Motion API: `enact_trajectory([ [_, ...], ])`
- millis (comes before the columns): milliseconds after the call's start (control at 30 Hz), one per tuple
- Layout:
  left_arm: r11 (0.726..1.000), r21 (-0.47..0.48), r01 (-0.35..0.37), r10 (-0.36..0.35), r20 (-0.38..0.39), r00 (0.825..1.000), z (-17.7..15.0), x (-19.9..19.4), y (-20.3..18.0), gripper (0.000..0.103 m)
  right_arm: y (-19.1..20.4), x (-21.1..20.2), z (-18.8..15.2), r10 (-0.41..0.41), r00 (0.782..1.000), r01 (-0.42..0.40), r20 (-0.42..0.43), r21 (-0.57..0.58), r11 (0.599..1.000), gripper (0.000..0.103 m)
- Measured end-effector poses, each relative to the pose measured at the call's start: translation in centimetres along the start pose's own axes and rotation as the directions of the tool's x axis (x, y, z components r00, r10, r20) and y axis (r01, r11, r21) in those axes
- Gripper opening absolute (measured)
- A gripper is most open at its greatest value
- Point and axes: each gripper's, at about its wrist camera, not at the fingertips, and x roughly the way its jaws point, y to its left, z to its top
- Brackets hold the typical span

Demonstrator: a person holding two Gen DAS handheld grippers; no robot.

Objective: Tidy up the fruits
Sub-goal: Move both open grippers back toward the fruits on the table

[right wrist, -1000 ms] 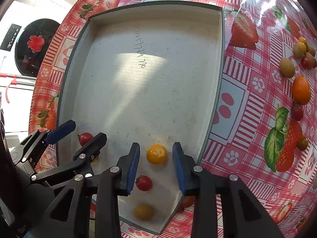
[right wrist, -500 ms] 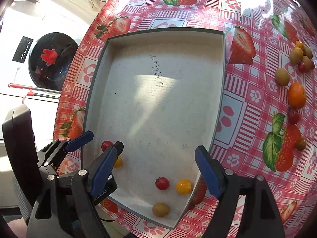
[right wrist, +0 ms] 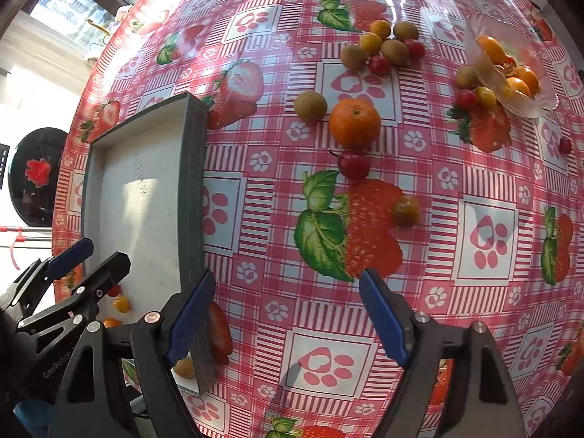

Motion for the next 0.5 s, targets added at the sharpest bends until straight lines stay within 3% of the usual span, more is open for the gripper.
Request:
enact_trajectory([
  [267, 0.989, 0.142, 0.031, -0.040, 0.057, 0.998, 4.6, 0.9, -7.1, 0.065, -6.3, 0.1, -0.4, -0.056, 0.998, 0.057, -0.012, 0.089, 0.994, 0.084],
  [500, 0.977, 0.213, -0.007, 0.006, 0.005, 1.000, 7.4, 5.9, -10.4, 0.065, -8.0, 0.5, -0.1, -0.063, 0.998, 0.063, -0.007, 0.063, 0.996, 0.084],
])
